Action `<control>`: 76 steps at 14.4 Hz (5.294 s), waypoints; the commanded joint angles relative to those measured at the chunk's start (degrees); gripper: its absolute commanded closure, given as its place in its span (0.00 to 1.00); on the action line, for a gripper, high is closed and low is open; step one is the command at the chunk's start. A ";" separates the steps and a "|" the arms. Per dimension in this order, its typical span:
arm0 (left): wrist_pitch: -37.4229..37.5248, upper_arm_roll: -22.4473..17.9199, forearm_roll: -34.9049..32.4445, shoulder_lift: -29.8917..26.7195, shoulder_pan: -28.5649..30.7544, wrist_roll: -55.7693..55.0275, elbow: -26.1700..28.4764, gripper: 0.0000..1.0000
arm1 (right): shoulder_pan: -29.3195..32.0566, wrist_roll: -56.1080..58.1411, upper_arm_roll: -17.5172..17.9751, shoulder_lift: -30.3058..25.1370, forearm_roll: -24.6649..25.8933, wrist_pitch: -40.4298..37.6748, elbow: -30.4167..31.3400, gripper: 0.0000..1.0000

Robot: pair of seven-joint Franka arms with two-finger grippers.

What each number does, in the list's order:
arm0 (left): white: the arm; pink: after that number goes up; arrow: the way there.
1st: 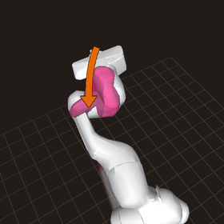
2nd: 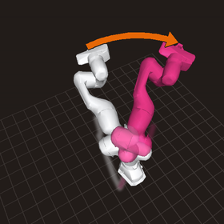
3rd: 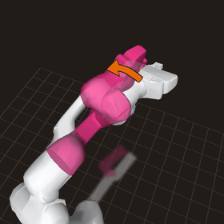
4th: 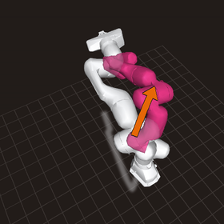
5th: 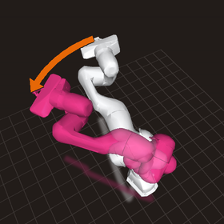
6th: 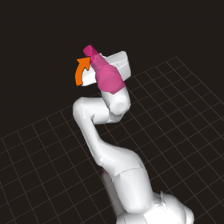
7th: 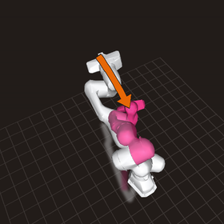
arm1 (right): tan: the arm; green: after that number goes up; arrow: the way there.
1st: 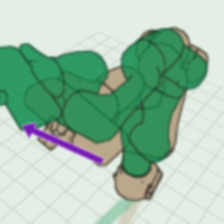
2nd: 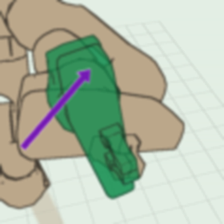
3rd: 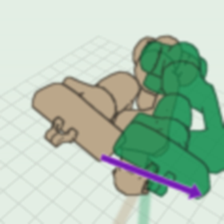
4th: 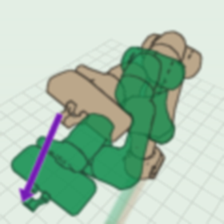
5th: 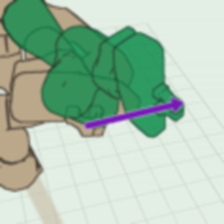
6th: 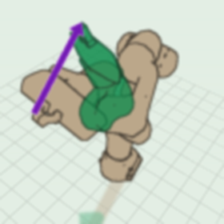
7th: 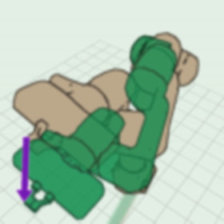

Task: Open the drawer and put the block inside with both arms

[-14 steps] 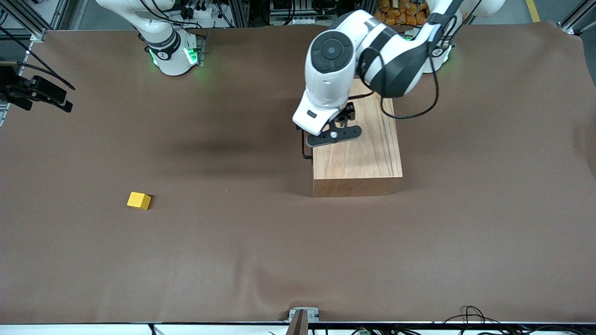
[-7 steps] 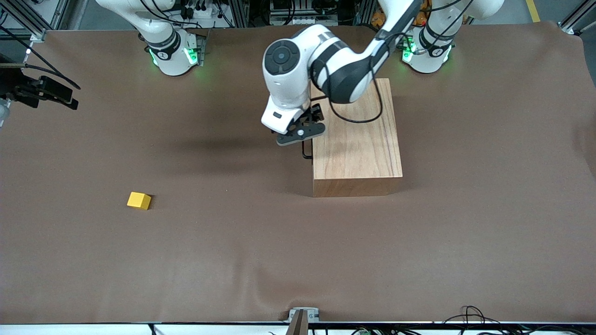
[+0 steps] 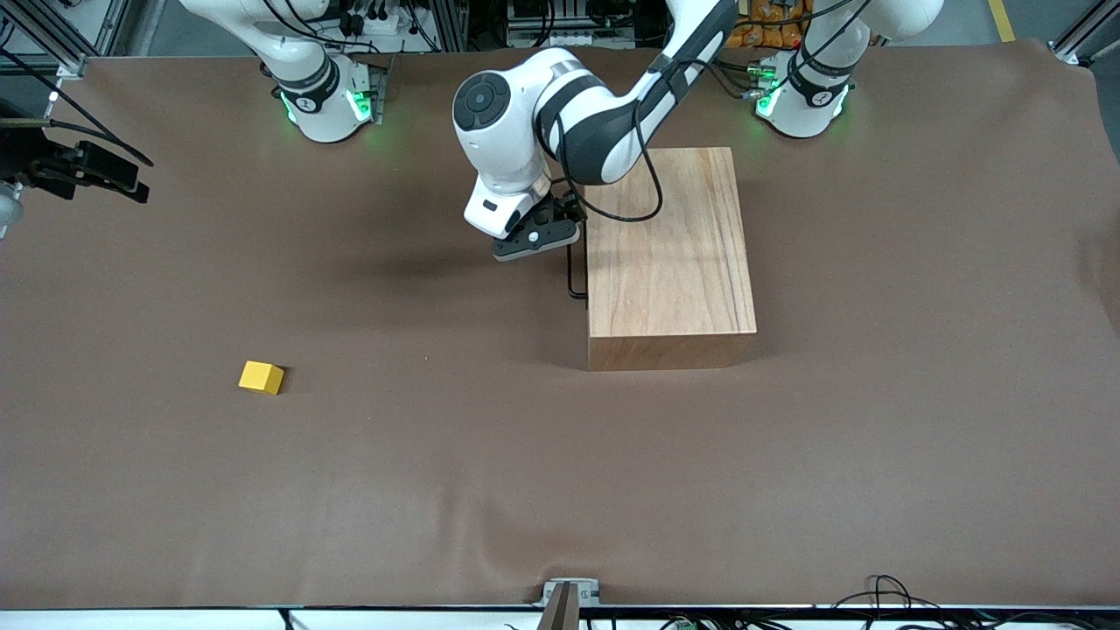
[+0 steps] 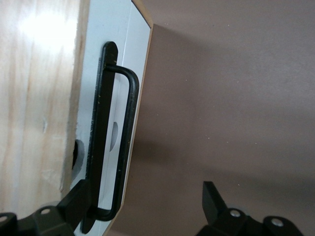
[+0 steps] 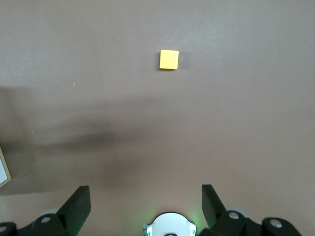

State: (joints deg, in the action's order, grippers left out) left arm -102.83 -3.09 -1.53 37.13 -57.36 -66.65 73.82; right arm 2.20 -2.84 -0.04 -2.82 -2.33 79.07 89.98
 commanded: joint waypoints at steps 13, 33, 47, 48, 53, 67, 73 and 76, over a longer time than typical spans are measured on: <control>-1.32 -0.34 -7.34 4.53 -2.06 -0.15 -1.13 0.00 | -0.17 -0.67 0.04 -1.22 0.84 5.91 4.77 0.00; -13.10 0.02 -7.26 7.34 -2.58 -0.68 -1.57 0.00 | -0.09 -0.41 0.30 3.59 1.72 25.25 18.31 0.00; -19.60 0.63 -6.91 7.34 -5.13 -0.77 -1.66 0.00 | 1.85 -0.94 -0.05 27.68 1.72 48.79 14.97 0.00; -20.04 0.63 -6.91 7.34 -5.31 -0.77 -1.66 0.00 | 2.20 -0.94 -0.05 29.26 1.54 49.94 15.05 0.00; -22.32 0.98 -6.82 7.25 -5.40 -0.77 -1.66 0.00 | 2.90 -1.03 0.04 33.49 0.06 50.39 16.11 0.00; -28.22 2.30 -6.74 6.20 -5.40 -0.77 -1.57 0.00 | 2.55 -0.67 0.04 39.21 -2.85 61.21 16.37 0.71; -26.47 2.13 -3.31 2.52 -4.61 -0.42 -1.57 0.00 | 2.11 -0.85 0.12 31.49 -2.85 46.82 16.11 0.78; -21.46 2.13 -1.47 -2.13 -1.46 -0.24 -1.48 0.00 | 1.76 0.20 0.30 25.17 -2.85 39.78 15.76 0.79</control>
State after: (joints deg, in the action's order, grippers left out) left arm -127.81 -1.14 -4.59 39.29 -61.09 -66.72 71.20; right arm 3.97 -3.39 -0.15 28.23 -4.53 122.73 104.22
